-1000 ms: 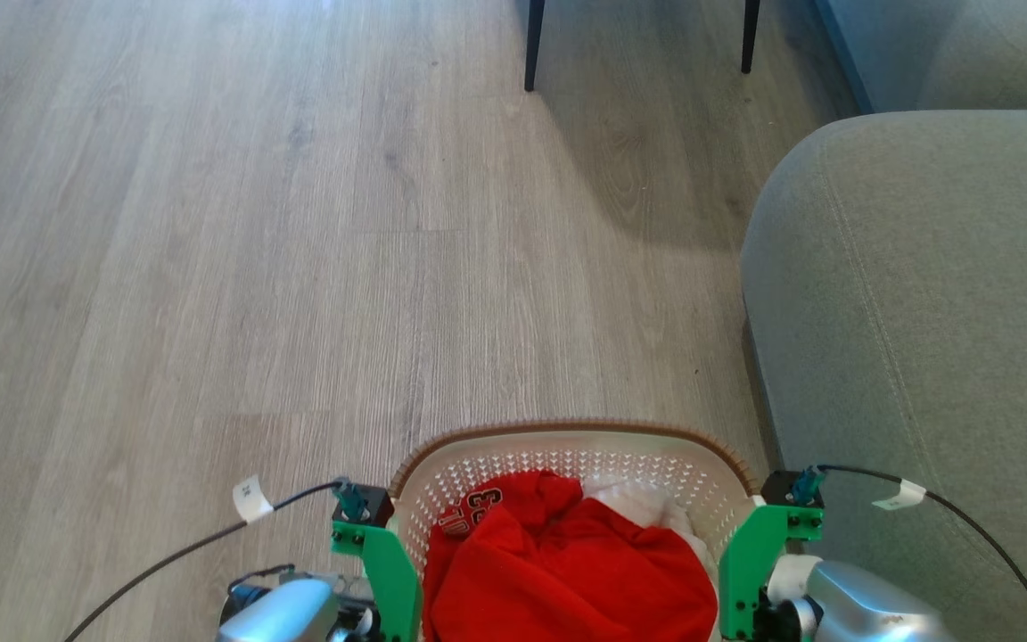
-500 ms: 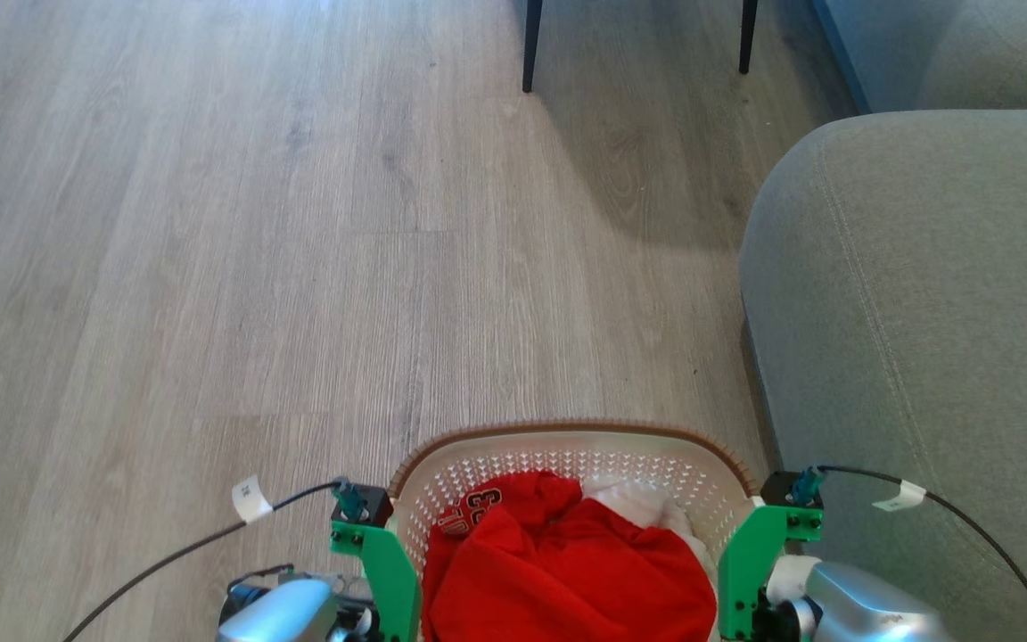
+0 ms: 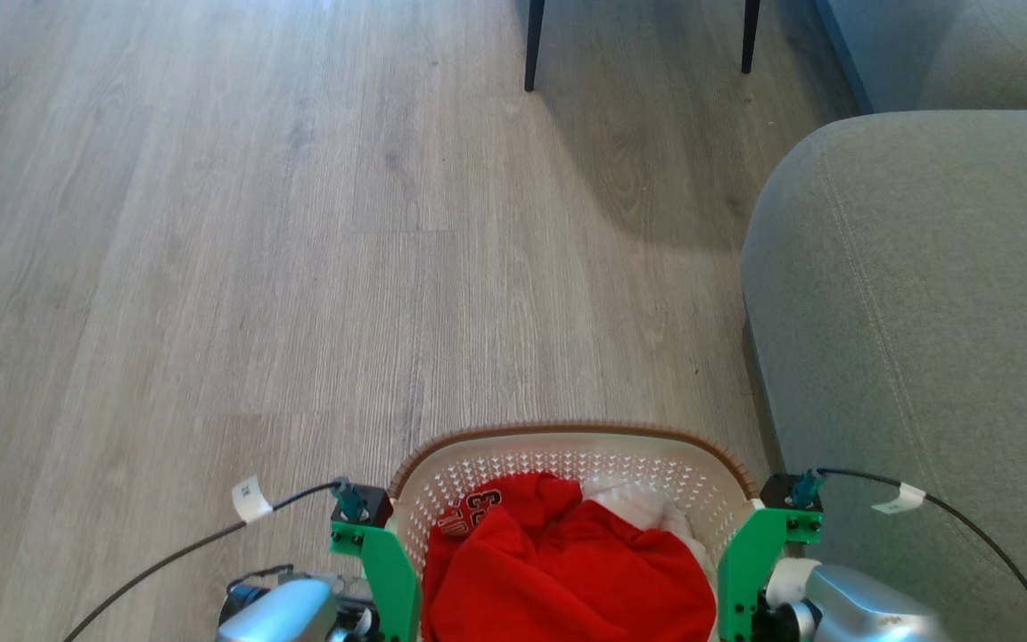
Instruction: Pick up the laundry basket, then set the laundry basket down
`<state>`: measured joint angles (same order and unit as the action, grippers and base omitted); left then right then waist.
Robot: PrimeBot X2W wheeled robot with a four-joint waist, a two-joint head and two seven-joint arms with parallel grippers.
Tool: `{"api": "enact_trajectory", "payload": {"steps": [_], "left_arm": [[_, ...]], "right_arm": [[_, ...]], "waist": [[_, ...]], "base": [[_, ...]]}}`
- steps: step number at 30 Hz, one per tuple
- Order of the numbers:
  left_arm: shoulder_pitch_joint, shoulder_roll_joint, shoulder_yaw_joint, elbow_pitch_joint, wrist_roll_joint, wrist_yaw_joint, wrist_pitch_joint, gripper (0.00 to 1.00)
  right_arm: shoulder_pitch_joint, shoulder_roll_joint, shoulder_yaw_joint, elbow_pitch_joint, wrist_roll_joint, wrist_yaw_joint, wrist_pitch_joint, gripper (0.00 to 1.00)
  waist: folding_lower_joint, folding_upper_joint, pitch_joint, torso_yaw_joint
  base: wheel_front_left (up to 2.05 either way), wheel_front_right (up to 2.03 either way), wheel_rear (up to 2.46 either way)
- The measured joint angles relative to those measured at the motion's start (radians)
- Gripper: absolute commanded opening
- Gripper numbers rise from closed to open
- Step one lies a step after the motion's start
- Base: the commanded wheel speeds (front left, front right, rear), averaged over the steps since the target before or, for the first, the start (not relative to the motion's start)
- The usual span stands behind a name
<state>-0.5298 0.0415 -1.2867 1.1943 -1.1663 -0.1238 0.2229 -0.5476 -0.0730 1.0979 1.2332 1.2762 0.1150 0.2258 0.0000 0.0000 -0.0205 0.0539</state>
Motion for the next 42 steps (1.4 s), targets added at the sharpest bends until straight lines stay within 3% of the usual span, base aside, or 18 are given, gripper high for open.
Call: {"api": "enact_trajectory", "payload": {"steps": [42], "left_arm": [[0.000, 0.002, 0.000, -0.001, 0.000, 0.000, 0.000, 0.00]], "right_arm": [[-0.021, 0.000, 0.096, 0.008, 0.089, 0.000, -0.014, 0.00]], "waist": [[0.0000, 0.0000, 0.012, 0.008]], "base": [[0.00, 0.00, 0.00]]}}
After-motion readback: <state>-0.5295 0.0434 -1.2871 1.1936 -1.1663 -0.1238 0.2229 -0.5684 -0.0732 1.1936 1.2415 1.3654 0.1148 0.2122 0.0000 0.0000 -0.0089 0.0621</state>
